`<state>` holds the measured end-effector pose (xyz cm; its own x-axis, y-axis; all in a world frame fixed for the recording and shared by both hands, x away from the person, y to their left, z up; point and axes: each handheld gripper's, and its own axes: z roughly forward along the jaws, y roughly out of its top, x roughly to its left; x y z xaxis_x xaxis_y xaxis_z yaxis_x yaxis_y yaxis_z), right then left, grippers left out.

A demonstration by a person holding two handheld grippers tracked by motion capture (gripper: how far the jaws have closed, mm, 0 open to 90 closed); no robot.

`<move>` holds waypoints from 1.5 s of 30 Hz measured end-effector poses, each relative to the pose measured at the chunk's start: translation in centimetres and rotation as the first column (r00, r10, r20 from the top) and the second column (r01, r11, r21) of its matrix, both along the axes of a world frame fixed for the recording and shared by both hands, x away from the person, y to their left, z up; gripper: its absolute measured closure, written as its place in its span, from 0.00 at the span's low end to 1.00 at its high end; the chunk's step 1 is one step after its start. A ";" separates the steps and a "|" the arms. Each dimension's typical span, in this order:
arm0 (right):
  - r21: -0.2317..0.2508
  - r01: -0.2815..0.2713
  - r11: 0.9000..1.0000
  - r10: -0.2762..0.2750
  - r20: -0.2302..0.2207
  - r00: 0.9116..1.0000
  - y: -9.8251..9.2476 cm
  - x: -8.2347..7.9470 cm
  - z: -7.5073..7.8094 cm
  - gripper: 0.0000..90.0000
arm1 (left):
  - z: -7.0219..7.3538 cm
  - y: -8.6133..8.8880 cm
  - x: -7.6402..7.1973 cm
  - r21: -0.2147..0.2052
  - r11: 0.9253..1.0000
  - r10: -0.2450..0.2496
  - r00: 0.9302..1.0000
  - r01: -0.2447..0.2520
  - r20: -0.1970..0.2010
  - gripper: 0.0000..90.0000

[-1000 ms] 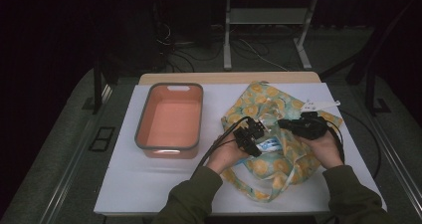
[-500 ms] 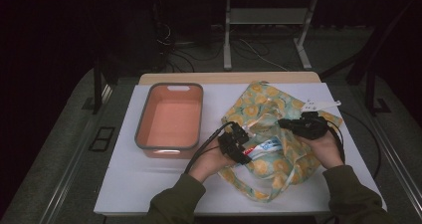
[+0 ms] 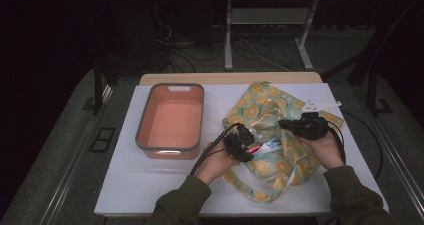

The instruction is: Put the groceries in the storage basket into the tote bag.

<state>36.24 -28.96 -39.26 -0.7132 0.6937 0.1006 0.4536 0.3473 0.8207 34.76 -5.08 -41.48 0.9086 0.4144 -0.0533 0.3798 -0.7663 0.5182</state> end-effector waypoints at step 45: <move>0.023 -0.011 1.000 0.010 0.026 1.000 -0.1 -0.2 0.5 1.00 | -0.9 -2.8 3.2 -0.043 0.988 0.147 0.989 -0.145 0.036 0.60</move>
